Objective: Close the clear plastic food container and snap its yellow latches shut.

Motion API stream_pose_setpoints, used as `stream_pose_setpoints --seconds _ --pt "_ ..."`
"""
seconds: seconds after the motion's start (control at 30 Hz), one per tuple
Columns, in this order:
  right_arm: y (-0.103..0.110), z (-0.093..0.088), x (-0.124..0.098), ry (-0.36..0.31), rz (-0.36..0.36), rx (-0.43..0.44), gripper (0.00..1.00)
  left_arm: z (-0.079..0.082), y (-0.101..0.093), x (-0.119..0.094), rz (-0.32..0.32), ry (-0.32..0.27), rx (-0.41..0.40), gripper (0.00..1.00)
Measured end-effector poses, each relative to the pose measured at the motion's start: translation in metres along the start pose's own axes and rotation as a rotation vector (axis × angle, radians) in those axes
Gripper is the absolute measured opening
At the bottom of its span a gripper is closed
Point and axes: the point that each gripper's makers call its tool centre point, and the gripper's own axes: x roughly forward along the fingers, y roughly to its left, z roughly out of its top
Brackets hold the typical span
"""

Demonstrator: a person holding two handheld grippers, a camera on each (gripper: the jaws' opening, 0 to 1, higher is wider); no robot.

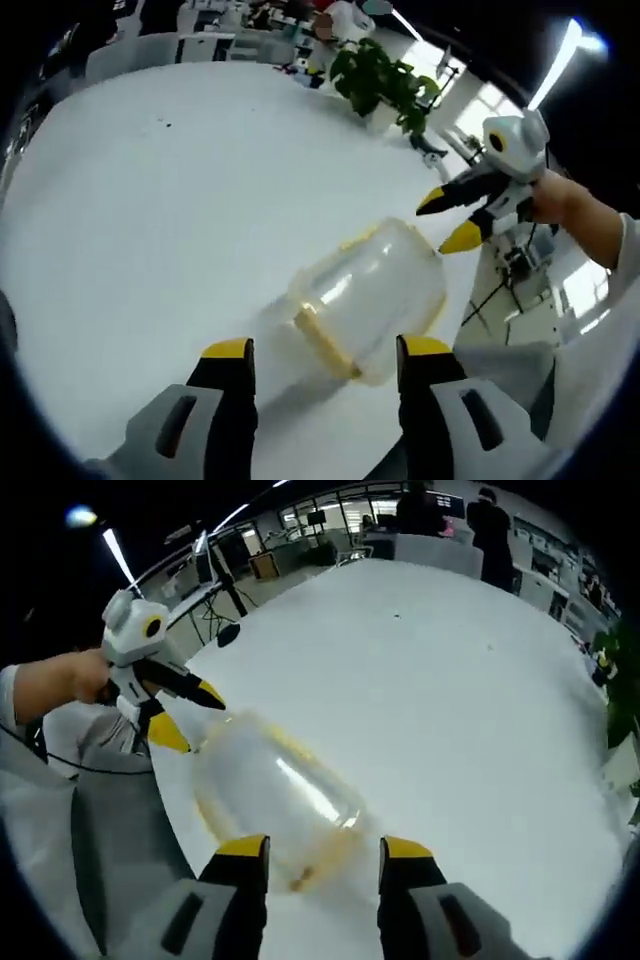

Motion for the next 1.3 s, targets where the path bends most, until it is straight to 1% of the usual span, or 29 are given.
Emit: stream_pose_setpoints --seconds 0.1,0.13,0.2,0.23,0.3,0.37,0.43,0.5,0.53,0.57,0.6,0.7,0.77,0.83,0.9,0.93,1.2,1.3 --pt "0.001 -0.001 0.003 0.010 -0.012 0.007 0.41 0.000 -0.007 0.006 -0.007 -0.004 -0.058 0.56" --pt "0.002 -0.002 0.003 0.018 -0.014 0.025 0.41 0.001 -0.005 0.006 0.017 -0.008 -0.079 0.56" --pt "0.003 -0.004 0.002 0.030 -0.009 0.048 0.41 0.003 -0.006 0.008 0.034 -0.018 -0.108 0.52" --pt "0.004 -0.004 0.002 0.030 -0.014 0.055 0.40 0.003 -0.006 0.009 0.043 -0.014 -0.100 0.51" --pt "0.005 -0.002 0.001 0.019 -0.016 0.084 0.35 0.003 -0.010 0.012 0.051 -0.016 -0.091 0.52" --pt "0.003 -0.003 0.001 0.024 -0.026 0.106 0.35 0.001 -0.011 0.015 0.065 -0.007 -0.086 0.52" --pt "0.002 -0.006 0.004 0.036 -0.025 0.104 0.34 0.001 -0.010 0.016 0.079 -0.010 -0.105 0.52" --pt "0.000 -0.007 0.005 0.041 -0.032 0.111 0.33 0.003 -0.013 0.019 0.070 -0.025 -0.156 0.51" --pt "0.001 -0.008 0.005 0.045 -0.029 0.113 0.32 0.002 -0.015 0.020 0.064 -0.019 -0.176 0.50" --pt "0.002 -0.009 0.005 0.049 -0.023 0.110 0.30 0.002 -0.017 0.021 0.060 -0.025 -0.191 0.49" --pt "0.005 -0.009 0.006 0.049 -0.014 0.116 0.30 0.004 -0.017 0.023 0.064 -0.040 -0.210 0.50" --pt "0.007 -0.010 0.008 0.051 -0.007 0.130 0.32 0.000 -0.018 0.025 0.094 -0.031 -0.198 0.50" --pt "0.008 -0.009 0.009 0.058 -0.012 0.123 0.32 -0.002 -0.018 0.027 0.111 -0.015 -0.187 0.49" --pt "0.008 -0.009 0.008 0.061 -0.015 0.120 0.32 -0.002 -0.016 0.027 0.133 -0.007 -0.178 0.46" --pt "0.009 -0.009 0.008 0.068 -0.020 0.119 0.32 -0.004 -0.011 0.026 0.169 0.010 -0.147 0.44" --pt "0.009 -0.009 0.008 0.070 -0.024 0.117 0.31 -0.002 -0.013 0.028 0.163 -0.006 -0.178 0.44" --pt "0.010 -0.008 0.009 0.090 -0.059 0.100 0.30 -0.001 -0.013 0.030 0.191 0.005 -0.189 0.43" --pt "0.010 -0.006 0.012 0.088 -0.076 0.146 0.30 0.000 -0.015 0.033 0.219 0.003 -0.210 0.44"
